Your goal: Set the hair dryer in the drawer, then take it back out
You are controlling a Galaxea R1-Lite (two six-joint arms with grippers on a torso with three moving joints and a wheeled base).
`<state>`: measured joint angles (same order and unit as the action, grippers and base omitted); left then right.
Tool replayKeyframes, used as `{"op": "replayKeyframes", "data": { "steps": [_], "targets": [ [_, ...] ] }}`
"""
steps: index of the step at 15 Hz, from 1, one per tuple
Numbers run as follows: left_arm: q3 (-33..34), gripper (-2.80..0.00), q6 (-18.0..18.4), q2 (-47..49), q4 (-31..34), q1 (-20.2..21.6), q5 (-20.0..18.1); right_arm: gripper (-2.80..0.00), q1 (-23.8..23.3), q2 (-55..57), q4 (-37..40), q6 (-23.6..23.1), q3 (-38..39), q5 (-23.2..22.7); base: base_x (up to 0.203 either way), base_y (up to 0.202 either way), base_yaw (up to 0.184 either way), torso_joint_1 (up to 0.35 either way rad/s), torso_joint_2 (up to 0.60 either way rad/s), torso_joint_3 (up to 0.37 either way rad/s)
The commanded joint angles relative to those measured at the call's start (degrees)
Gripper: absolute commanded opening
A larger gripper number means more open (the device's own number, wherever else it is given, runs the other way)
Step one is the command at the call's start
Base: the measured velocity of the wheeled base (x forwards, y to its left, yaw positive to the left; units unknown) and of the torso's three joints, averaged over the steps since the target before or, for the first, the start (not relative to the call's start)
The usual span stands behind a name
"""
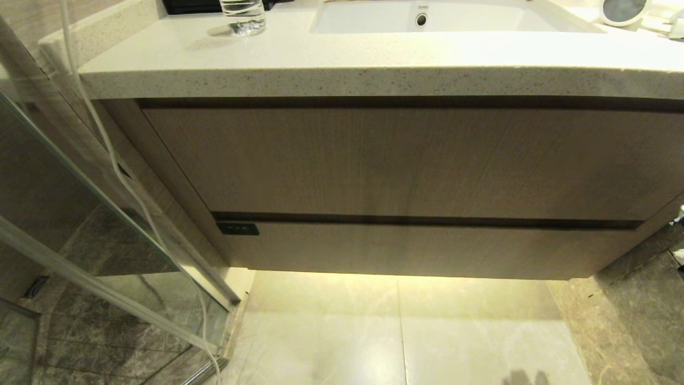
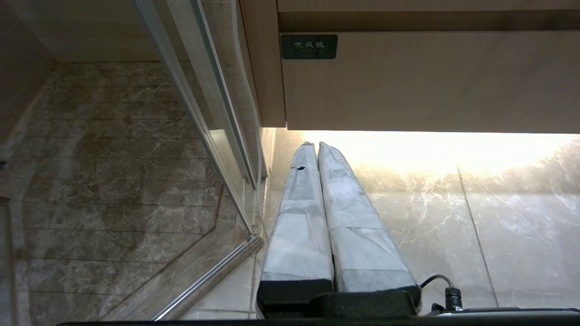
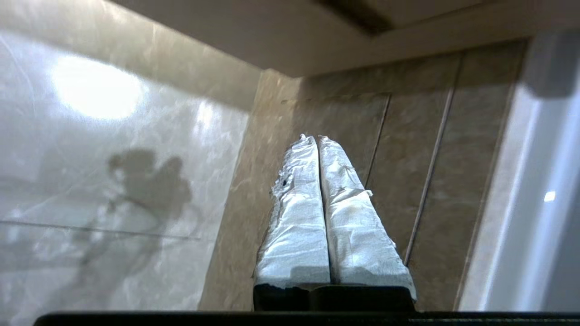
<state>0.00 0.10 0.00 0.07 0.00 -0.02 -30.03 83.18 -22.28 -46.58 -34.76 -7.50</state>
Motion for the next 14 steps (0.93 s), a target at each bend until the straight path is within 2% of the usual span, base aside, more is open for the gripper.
{"op": "replayKeyframes", "data": {
  "steps": [1, 4, 10, 12, 14],
  "targets": [
    [0.0, -2.8, 0.0, 0.0, 0.0, 0.0, 0.0, -2.8, 2.5, -10.1, 3.1, 1.4, 0.4, 2.9, 0.0, 0.0, 0.0, 0.0, 0.0, 0.0],
    [0.0, -2.8, 0.0, 0.0, 0.0, 0.0, 0.0, -2.8, 8.9, -22.2, 7.3, 7.6, 6.1, 11.4, 0.0, 0.0, 0.0, 0.0, 0.0, 0.0],
    [0.0, -2.8, 0.0, 0.0, 0.0, 0.0, 0.0, -2.8, 21.0, -53.3, 9.2, 27.8, 29.2, 21.4, 0.0, 0.0, 0.0, 0.0, 0.0, 0.0],
    [0.0, -2.8, 0.0, 0.0, 0.0, 0.0, 0.0, -2.8, 24.1, -62.0, 12.3, 31.5, 32.4, 21.0, 0.0, 0.0, 0.0, 0.0, 0.0, 0.0],
    [0.0, -2.8, 0.0, 0.0, 0.0, 0.0, 0.0, -2.8, 26.9, -69.6, 14.6, 35.5, 34.0, 13.9, 0.0, 0.0, 0.0, 0.0, 0.0, 0.0]
  ]
}}
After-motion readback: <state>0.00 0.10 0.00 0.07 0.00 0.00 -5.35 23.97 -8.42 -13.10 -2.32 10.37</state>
